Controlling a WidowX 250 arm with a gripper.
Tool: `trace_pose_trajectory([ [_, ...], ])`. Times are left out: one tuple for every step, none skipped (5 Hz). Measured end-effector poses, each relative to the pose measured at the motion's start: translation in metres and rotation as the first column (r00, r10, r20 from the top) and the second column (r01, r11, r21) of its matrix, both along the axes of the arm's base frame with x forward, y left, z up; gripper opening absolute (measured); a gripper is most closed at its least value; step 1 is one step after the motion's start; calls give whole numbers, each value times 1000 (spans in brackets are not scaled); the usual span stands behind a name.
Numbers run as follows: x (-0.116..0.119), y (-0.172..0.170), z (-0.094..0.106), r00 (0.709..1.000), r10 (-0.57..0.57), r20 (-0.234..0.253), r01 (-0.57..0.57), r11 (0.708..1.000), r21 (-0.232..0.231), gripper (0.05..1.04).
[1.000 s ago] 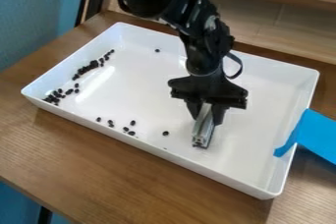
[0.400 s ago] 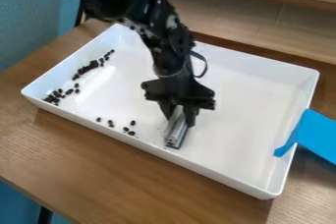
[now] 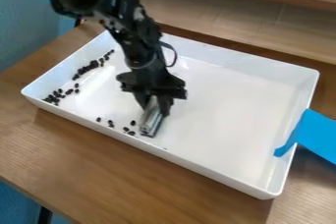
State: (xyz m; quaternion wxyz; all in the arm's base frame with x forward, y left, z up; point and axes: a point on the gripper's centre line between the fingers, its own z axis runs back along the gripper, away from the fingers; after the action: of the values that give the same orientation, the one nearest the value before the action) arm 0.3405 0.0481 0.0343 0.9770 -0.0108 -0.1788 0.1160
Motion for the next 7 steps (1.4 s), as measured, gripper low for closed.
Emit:
trace_pose_trajectory([
  [-7, 25, 2, 1000, 12, 10, -12, 1000, 17, 387],
  [-22, 49, 4, 1000, 31, 1, -31, 998, 55, 387],
  [-32, 65, 16, 999, 18, 32, -20, 997, 74, 387],
  [-39, 87, 20, 998, 36, 44, -40, 996, 86, 387],
  [-38, 120, 16, 996, 79, 47, -84, 991, 109, 387],
  [-31, 144, 9, 994, 101, 43, -106, 985, 136, 387],
  [-32, 146, 12, 995, 92, 42, -96, 989, 109, 387],
])
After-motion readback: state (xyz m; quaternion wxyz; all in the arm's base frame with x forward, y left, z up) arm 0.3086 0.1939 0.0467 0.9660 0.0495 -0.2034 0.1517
